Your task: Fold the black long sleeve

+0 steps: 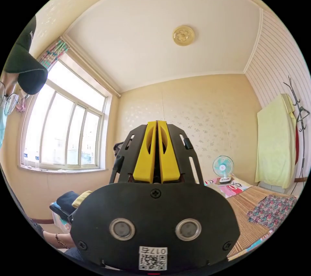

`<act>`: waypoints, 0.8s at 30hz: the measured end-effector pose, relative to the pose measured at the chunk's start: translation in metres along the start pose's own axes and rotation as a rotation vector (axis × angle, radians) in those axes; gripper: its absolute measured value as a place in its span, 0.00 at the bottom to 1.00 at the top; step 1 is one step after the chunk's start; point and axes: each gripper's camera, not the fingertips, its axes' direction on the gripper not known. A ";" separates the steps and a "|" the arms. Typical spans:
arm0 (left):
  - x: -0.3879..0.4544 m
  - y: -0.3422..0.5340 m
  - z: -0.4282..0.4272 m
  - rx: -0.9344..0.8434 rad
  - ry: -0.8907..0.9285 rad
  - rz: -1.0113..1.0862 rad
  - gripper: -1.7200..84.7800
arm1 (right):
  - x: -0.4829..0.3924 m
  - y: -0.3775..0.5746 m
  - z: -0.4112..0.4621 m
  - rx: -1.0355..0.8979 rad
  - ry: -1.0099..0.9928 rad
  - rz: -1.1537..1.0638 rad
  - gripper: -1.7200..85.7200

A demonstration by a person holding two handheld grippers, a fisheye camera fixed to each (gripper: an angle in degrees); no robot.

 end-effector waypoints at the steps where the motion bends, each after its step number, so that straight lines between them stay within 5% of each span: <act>1: 0.003 -0.001 0.000 0.017 -0.023 0.016 0.10 | 0.004 -0.007 -0.005 0.003 0.029 -0.009 0.02; 8: 0.018 0.009 -0.098 0.397 -0.010 0.049 0.01 | 0.083 -0.038 -0.045 -0.153 0.207 -0.058 0.02; 15: 0.078 0.000 -0.196 0.517 -0.153 0.159 0.01 | 0.168 -0.047 -0.052 -0.443 -0.160 0.087 0.02; 20: 0.057 -0.047 -0.215 0.529 -0.356 0.105 0.01 | 0.195 -0.042 0.081 -0.640 -0.091 -0.034 0.02; 24: -0.078 -0.108 -0.211 0.400 -0.478 -0.154 0.01 | 0.245 0.018 0.248 -0.919 -0.085 -0.078 0.03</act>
